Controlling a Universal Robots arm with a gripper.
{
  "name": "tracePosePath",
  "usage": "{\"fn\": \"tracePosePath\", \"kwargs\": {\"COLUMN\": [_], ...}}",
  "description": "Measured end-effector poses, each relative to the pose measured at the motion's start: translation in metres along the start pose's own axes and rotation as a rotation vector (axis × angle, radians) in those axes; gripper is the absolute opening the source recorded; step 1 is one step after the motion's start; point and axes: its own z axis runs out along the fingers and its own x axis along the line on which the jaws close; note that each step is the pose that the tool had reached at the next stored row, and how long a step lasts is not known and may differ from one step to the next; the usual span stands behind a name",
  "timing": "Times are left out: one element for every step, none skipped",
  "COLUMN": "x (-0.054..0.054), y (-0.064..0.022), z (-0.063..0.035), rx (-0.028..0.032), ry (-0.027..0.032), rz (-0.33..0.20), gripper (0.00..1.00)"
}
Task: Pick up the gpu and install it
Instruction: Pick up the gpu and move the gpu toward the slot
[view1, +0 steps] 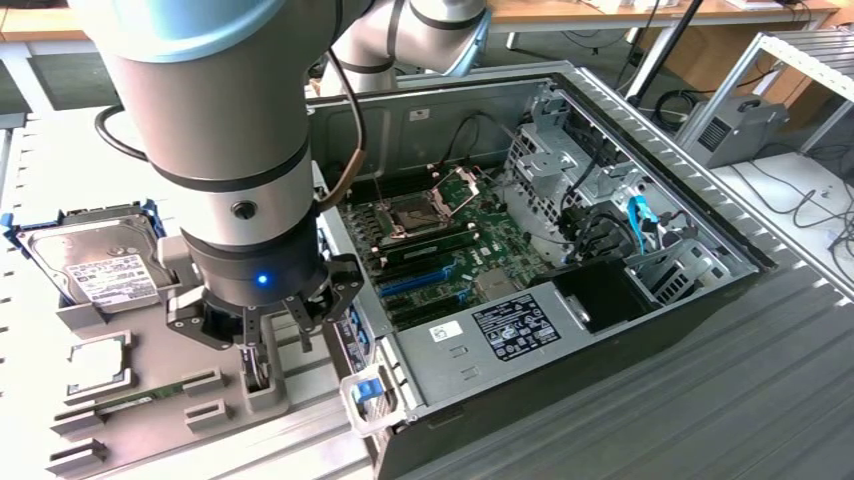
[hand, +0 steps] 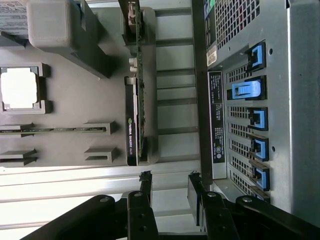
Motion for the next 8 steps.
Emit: {"fn": "tracePosePath", "kwargs": {"x": [0.0,0.0,0.0,0.0,0.0,0.0,0.0,0.0001], "y": [0.0,0.0,0.0,0.0,0.0,0.0,0.0,0.0], "z": [0.0001,0.0003,0.0005,0.0006,0.0008,0.001,0.0013,0.0017], "rx": [0.0001,0.0001,0.0002,0.0003,0.0004,0.0005,0.0006,0.0008], "ry": [0.0,-0.0001,0.0,0.0,-0.0001,0.0,0.0,0.0], "rz": [0.0,0.0,0.0,0.0,0.0,0.0,0.0,0.0], "gripper": [0.42,0.42,0.42,0.42,0.42,0.42,0.42,0.42]}}
